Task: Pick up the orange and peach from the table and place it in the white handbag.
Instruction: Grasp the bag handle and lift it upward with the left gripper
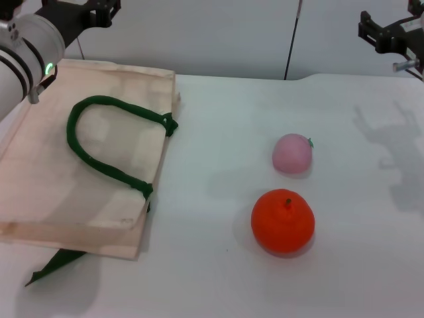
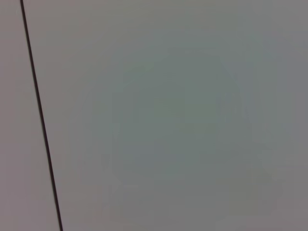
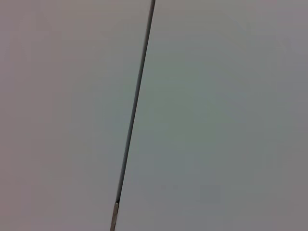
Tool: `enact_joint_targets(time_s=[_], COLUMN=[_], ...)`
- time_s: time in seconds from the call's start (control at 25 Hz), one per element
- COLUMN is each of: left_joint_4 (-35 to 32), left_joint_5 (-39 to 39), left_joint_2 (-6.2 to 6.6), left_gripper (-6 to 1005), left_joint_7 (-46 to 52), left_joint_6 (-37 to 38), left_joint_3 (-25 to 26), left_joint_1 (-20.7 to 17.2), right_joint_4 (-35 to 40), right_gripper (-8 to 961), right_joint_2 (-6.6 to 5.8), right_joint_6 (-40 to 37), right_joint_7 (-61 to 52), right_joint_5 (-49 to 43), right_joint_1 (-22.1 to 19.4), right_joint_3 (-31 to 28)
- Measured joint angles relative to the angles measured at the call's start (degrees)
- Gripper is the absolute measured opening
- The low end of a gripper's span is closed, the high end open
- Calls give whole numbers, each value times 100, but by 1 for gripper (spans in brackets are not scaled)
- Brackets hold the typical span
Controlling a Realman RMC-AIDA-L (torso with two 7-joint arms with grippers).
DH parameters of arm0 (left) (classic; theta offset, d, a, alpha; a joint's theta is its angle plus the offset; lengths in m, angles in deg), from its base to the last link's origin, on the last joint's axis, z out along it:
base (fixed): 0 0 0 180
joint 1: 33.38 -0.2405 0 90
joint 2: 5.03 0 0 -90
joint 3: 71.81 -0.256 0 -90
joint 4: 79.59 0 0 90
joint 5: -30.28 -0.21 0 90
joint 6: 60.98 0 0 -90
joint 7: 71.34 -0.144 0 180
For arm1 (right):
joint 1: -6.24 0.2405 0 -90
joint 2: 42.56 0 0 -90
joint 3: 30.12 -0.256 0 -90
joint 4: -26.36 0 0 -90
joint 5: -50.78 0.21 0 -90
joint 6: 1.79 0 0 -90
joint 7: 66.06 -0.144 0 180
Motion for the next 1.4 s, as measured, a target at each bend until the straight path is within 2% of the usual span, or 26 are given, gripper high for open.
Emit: enact_joint_targets(time_s=[1.04,1.16,1.36,1.4], left_joint_4=[42,-44,-390,-419], left_joint_5=[0,0,-67,-75], left_joint_2=[-2,2,19,20], left_gripper=[504,498,489,487], left_joint_7=[17,191,418,410], left_joint_6=[-226,-722,-2756,-2968], left_joint_3=[104,283,1102,1184], left_joint_1=[74,147,475,508], right_joint_4=[-62,-70,-77,-79], right_gripper=[865,866,866,866], right_joint_2=[0,0,0,0], right_joint_6=[-38,-41,-46,-48], right_joint_7=[30,32,36,36], right_joint_5=[0,0,0,0], right_joint_1=[-9,4,12,13], right_joint_3=[0,0,0,0])
